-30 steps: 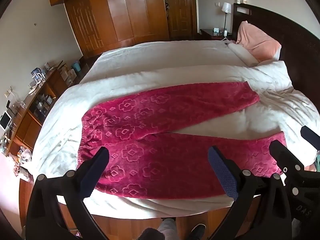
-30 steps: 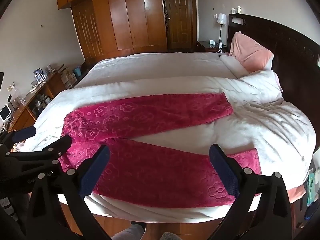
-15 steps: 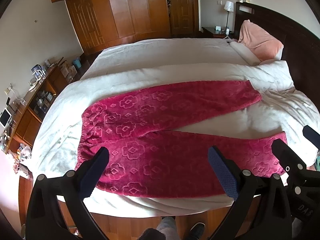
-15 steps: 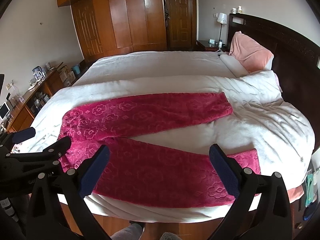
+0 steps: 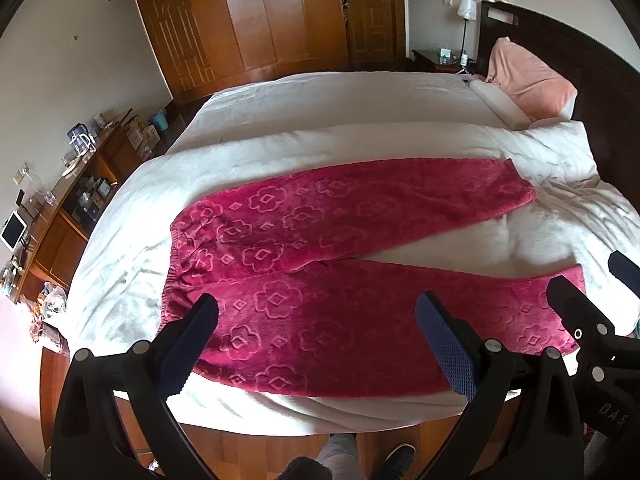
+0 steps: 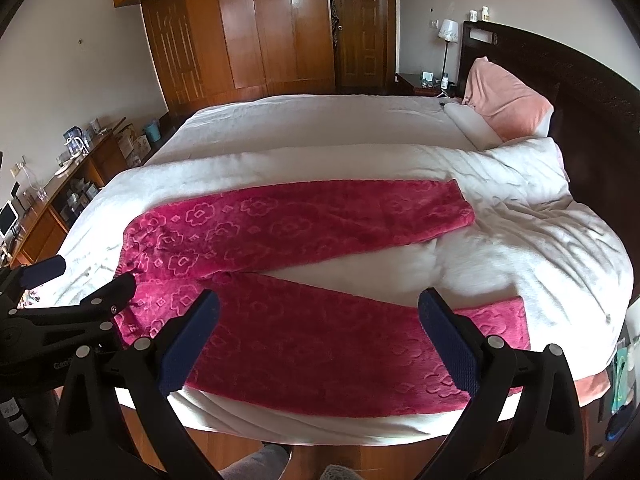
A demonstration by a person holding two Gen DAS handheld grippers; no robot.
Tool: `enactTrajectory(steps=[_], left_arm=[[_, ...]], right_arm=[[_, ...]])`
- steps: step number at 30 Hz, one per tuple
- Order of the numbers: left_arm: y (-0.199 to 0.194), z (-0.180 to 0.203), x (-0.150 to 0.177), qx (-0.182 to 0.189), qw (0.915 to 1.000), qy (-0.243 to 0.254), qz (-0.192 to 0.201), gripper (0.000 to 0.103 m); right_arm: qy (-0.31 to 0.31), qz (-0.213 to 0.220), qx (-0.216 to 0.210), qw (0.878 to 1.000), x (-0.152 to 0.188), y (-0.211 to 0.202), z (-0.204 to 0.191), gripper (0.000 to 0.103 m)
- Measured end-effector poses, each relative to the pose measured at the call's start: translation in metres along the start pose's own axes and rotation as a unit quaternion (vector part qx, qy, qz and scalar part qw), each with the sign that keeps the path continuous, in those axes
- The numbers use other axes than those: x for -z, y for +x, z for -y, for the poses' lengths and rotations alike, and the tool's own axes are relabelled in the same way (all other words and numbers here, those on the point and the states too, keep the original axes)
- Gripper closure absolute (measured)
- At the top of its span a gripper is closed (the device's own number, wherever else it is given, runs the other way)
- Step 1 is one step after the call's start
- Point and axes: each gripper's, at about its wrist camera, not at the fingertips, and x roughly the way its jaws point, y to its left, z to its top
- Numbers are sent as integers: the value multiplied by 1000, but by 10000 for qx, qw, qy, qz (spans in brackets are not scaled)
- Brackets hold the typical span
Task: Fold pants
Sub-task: 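Move both grippers toward the magenta pants lying on the bed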
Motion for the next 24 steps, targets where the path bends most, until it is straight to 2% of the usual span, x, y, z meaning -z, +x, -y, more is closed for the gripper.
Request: enactTrajectory(steps=[12,19,24], left_arm=[[21,-23,-8,-35,9999,-45,-125,5],[45,-39,-17,204,9990,-205,-341,5],[61,-49,-24,144,9986,-239,-455,5]], right_arm=[[11,-164,17,9999,-13,24,-19,3],[51,-166,220,9996,-21,42,-26,3],[50,-240,278,9993,-27,58,-30,3]])
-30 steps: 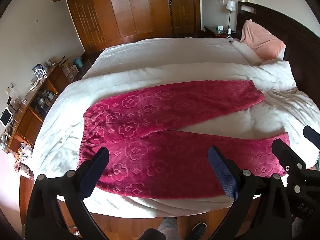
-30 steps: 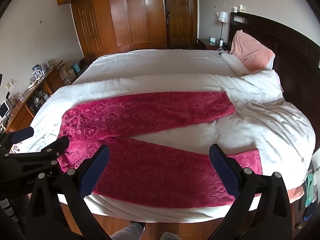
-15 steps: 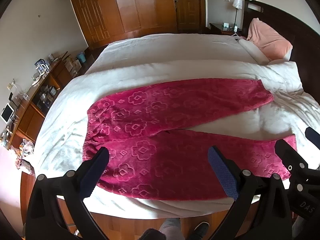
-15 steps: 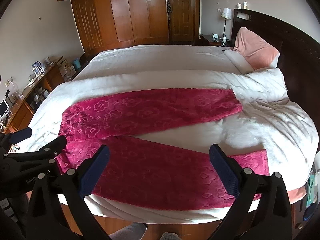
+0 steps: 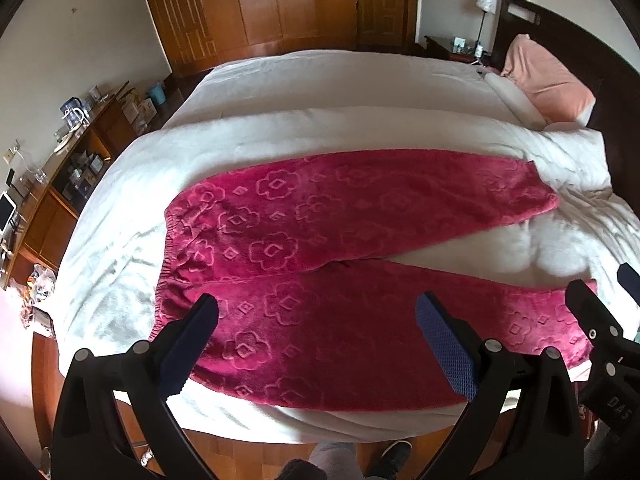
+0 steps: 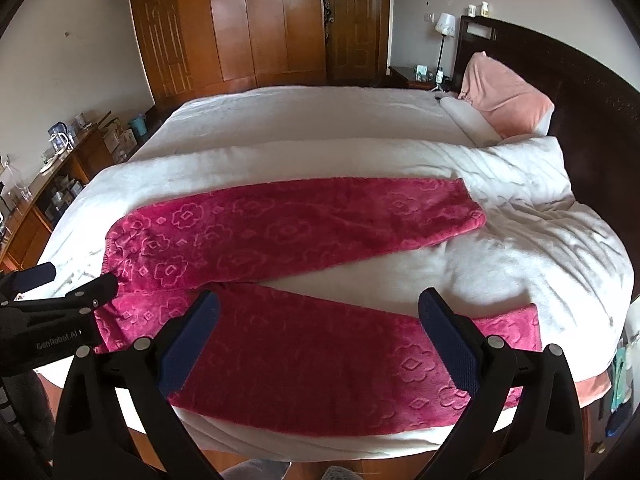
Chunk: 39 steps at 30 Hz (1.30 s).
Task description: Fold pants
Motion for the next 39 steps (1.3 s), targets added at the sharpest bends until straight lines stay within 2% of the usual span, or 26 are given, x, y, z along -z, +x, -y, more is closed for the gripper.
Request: enactTrajectory(steps=[13,32,36,39], left_arm=[[39,-15,-24,5,9997,47,-252,5],[97,-41,-60,101,9987,59,-487,5],[131,-64,-64,181,9972,-124,-717,5],[159,-85,-65,-51,9962,-225,-845,5]], right_arm=[[53,-240,79,9997,-18,38,-12,3],[121,-375,253,9989,-48,87,-24,3],[131,-750,36,9971,-44,115,-23,3],[201,-987,63,9949,-40,135,-22,3]])
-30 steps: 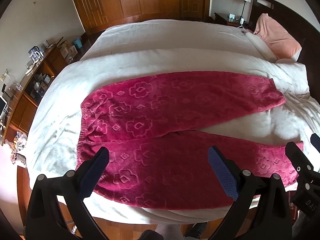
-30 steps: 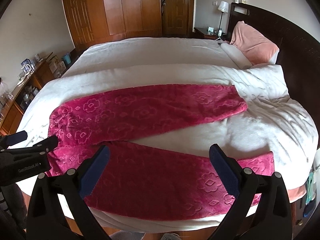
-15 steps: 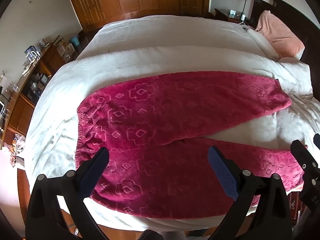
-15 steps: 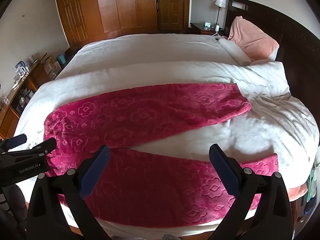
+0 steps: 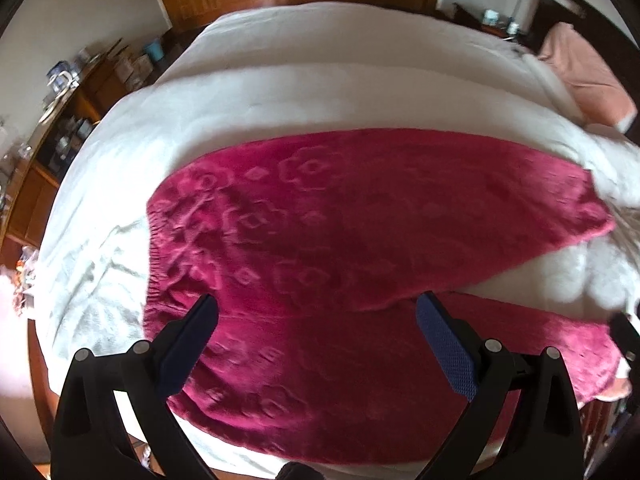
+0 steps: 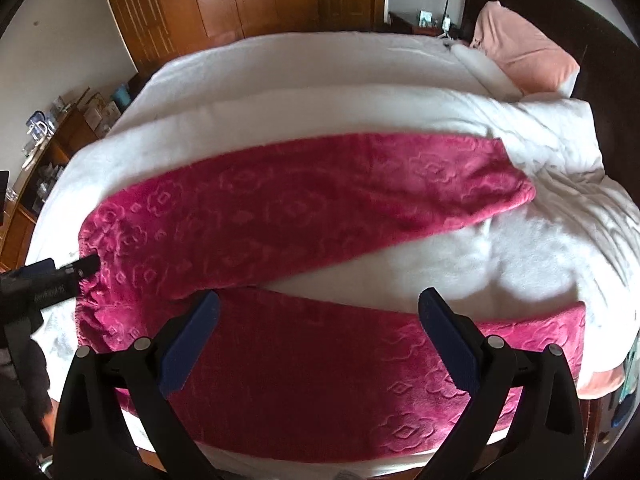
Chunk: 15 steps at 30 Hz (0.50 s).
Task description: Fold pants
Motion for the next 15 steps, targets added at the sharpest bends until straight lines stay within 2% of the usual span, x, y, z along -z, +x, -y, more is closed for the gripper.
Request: enactTrajectory(steps=[2,5,11,15], left_arm=[[18,-15,-6,-244,9997,-28,-73,5],[41,-38,-15,-412,9990,-96,-159,5],[81,-89,-38,-449,9979,-391,-249,5],[112,-137,-56,-793,9946,-621,-255,5]], right_arm=[[-36,-60,58,10000,-2,8,-2,3],[21,-197,99,9998,-4,20,-1,3],[60,-550,118,9984,-4,46,3,3],[22,-717,137,9973,-1,60,0,3]])
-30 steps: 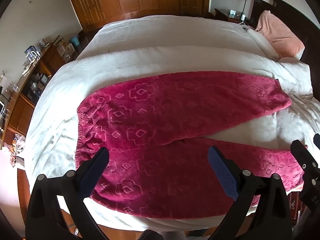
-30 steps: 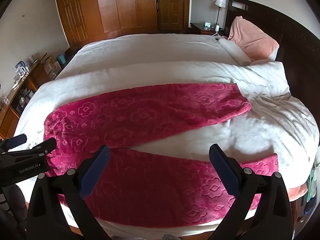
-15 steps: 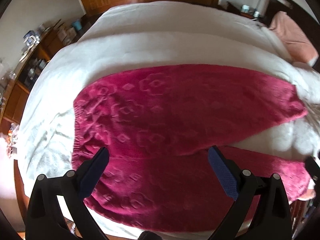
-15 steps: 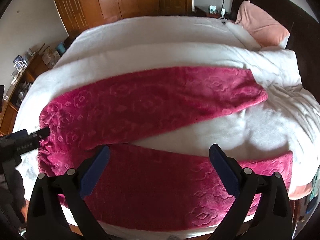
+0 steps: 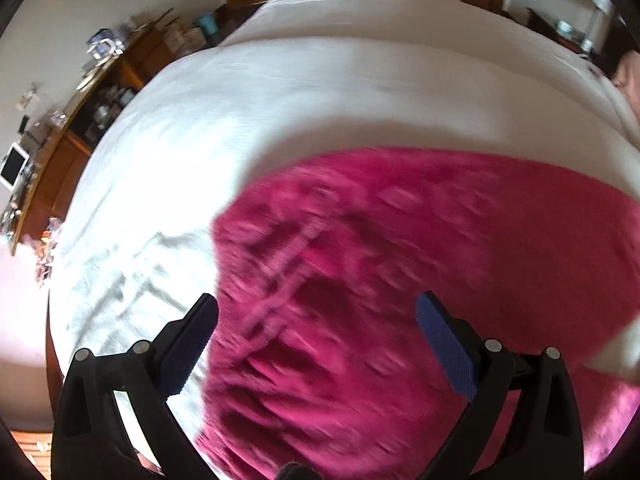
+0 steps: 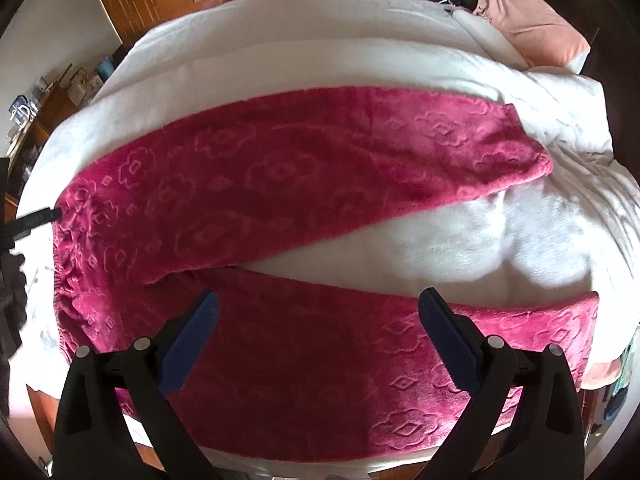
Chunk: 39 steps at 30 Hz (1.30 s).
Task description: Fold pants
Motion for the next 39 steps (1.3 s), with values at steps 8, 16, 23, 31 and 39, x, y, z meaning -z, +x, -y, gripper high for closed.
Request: enactTrajectory(steps=[8,16,23,31,39], left_arm=[[76,-60,-45,-109,9983,-473,-323,5],[136,-86,-71,44,9972,-504,-547,5],[150,-87,-83,709,9948,-369,-626,42],[128,-101,-86,1174,9915,-311,-459,86],[81,-115,-76,1252,9916,-280,-166,89]], right_arm=[[30,-351,-102,9993,-7,19,-4,3],[66,-526,-110,9985,-8,28,0,3],[135,-593,-345,9976,-6,33,8,3],[391,-382,-130,9984,-28,37,46,9],[1081,-84,288,9937,-93,59,145,9]])
